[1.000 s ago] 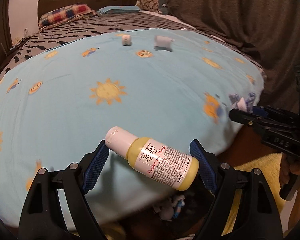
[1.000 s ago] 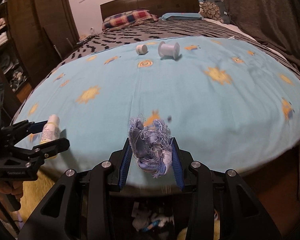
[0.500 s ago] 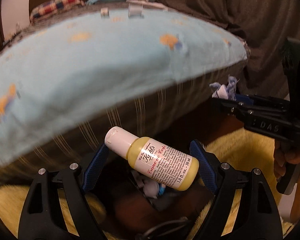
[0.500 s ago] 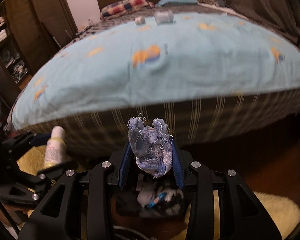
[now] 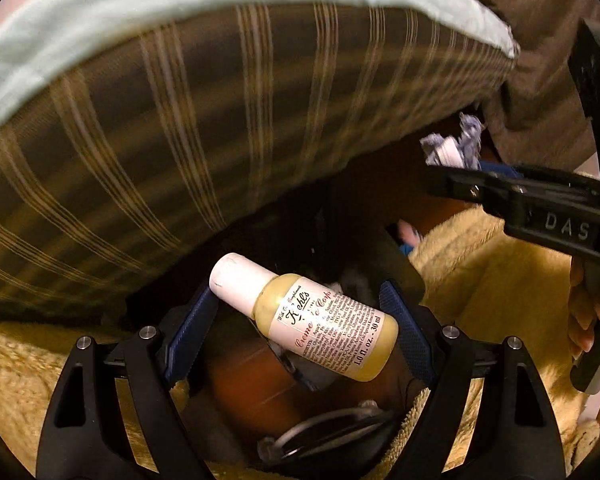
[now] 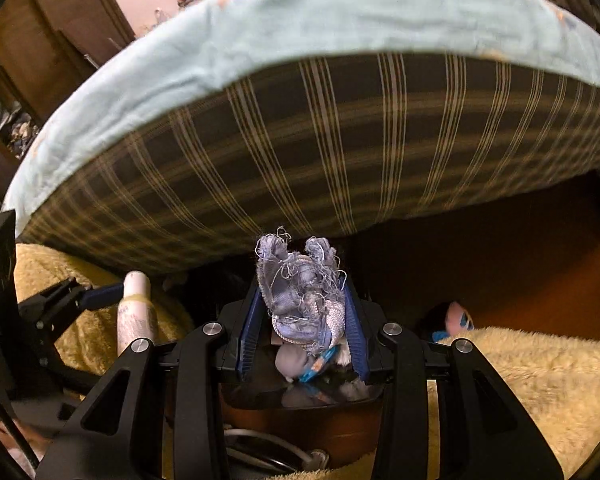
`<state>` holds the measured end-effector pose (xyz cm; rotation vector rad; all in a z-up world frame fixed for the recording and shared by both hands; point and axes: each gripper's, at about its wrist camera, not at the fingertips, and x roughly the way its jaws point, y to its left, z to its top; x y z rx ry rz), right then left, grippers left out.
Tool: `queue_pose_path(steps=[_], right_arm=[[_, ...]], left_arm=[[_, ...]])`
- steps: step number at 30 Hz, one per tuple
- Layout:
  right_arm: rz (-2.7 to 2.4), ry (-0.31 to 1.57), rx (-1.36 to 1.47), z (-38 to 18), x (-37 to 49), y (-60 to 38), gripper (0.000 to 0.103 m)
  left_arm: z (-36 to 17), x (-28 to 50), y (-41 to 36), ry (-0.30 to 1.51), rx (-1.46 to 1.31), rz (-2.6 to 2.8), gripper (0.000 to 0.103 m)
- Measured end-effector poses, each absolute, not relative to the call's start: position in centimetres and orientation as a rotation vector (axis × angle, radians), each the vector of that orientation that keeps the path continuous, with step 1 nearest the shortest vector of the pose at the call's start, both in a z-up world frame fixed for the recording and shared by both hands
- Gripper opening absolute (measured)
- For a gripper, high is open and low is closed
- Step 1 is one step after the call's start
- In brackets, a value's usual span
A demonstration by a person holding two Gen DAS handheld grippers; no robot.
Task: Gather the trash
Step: 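Lower the bottle and sock into the floor bin and open both tools, then raise both open tools back above the bed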
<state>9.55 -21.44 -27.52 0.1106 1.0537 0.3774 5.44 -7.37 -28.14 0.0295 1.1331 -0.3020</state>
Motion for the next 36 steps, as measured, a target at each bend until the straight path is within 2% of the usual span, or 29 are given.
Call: queue_pose_path(steps=[8, 11, 12, 13, 16, 20, 24, 26, 29, 36], right_arm=[[0.408, 1.102, 0.138, -29.5, 10.1, -20.7, 0.043], [0.408, 1.100, 0.145, -29.5, 10.6, -20.6, 0.050], [0.406, 1.099, 0.149, -29.5, 10.6, -20.7, 0.057], [0.407, 1.098, 0.154, -29.2, 11.1, -21.2, 0.061], [0.401, 1.089, 0.162, -28.3, 11.7, -21.9, 0.063], [0.389, 1.072, 0.171, -27.3, 11.8, -22.5, 0.070], [0.377, 1.034, 0.184, -25.5, 11.6, -23.3, 0.081], [0.372, 1.008, 0.185, -24.4, 11.4, -24.0, 0.082], [0.352, 0.955, 0.177, -22.2, 10.8, -24.6, 0.092], [0.319, 0.773, 0.116, -15.9, 9.8, -25.0, 0.100]], left_arm=[[-29.9, 6.4, -8.4, 1.196, -0.003, -0.338, 0.079], [-30.3, 6.4, -8.5, 1.206, -0.009, -0.338, 0.079], [-30.3, 6.5, -8.4, 1.209, -0.008, -0.337, 0.079], [-30.3, 6.6, -8.4, 1.210, -0.010, -0.337, 0.082], [-29.9, 6.7, -8.0, 1.196, -0.009, -0.332, 0.092], [-28.3, 6.5, -8.0, 1.161, 0.005, -0.341, 0.095], [-26.2, 5.7, -7.6, 1.116, 0.025, -0.339, 0.095], [-24.4, 5.3, -7.4, 1.067, 0.038, -0.335, 0.095], [-21.7, 4.7, -6.7, 1.003, 0.024, -0.334, 0.095], [-15.4, 4.6, -5.1, 0.861, 0.031, -0.302, 0.095]])
